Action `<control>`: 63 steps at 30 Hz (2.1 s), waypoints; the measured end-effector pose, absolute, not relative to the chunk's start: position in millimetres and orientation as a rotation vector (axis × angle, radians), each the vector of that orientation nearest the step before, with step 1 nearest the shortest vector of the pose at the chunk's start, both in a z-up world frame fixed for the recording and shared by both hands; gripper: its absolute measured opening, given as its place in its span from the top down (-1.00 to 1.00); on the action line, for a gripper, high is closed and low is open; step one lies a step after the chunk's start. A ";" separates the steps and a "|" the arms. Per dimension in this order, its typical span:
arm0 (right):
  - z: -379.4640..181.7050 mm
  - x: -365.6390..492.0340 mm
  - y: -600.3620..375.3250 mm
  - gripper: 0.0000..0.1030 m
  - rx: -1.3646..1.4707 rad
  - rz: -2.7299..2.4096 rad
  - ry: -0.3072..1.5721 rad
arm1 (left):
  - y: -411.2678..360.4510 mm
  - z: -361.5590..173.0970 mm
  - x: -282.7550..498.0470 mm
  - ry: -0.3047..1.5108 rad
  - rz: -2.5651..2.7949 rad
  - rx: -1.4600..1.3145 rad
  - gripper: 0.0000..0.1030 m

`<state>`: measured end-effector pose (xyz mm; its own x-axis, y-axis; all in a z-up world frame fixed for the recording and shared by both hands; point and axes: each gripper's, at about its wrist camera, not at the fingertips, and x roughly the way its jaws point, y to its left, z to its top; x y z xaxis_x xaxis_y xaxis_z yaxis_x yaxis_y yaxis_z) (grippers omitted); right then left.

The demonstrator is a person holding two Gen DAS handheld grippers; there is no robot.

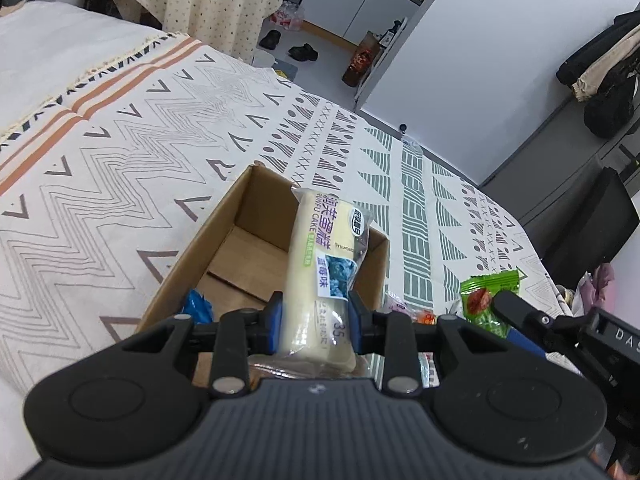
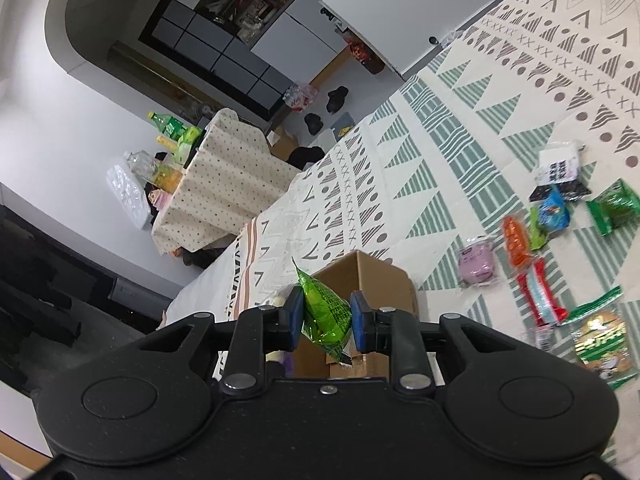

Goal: Organize snacks
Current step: 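Carry the cake bar and green candy to the box and release them inside, then move both tools back over the remaining snacks toward the green-wrapped pastry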

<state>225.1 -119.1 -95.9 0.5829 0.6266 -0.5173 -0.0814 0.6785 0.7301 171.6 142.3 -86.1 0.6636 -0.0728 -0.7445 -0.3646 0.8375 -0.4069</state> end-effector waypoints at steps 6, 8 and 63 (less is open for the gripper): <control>-103.4 233.6 -93.5 0.53 0.703 0.452 0.885 | 155.4 -102.1 186.2 0.870 0.161 -0.574 0.40; -105.9 236.7 -85.8 0.53 0.699 0.451 0.893 | 159.4 -106.8 188.4 0.880 0.170 -0.574 0.39; -81.2 170.2 -264.0 -1.00 0.597 0.329 0.789 | 11.7 -55.1 146.6 0.869 0.115 -0.440 -1.00</control>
